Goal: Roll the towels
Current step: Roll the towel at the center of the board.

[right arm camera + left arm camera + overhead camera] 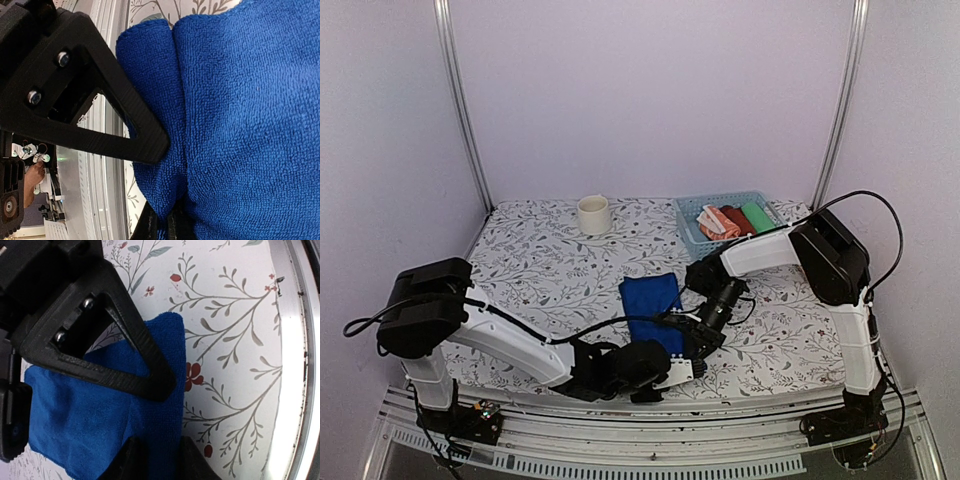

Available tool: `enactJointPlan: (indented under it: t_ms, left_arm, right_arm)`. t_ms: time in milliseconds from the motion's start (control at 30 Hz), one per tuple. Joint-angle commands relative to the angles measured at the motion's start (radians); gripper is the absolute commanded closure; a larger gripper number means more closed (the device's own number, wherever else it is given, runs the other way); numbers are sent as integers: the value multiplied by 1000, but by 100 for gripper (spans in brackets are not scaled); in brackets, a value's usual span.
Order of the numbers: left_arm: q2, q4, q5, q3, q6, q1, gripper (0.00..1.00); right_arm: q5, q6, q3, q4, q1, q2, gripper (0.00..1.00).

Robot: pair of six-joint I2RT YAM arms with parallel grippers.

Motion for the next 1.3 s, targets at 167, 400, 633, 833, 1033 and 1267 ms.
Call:
enactJointPlan:
  t_ms: [167, 400, 633, 833, 1033, 1267]
  left_arm:
    - [4, -25, -17, -3, 36, -4, 76]
    - [-11, -141, 157, 58, -45, 23, 100]
    - [-3, -305, 611, 131, -290, 182, 100]
    - [138, -337, 1049, 173, -522, 363, 100]
    - [219, -280, 1331, 212, -676, 443, 100]
    - [281, -188, 1419, 194, -829, 497, 100]
  right_arm:
    - [51, -5, -19, 11, 1, 26, 96]
    - [64, -10, -33, 0, -15, -69, 71]
    - [58, -28, -52, 19, -155, -388, 49]
    - [100, 58, -245, 228, -149, -610, 55]
    - [364, 70, -470, 476, 48, -719, 58]
    - [631, 82, -511, 678, 229, -659, 57]
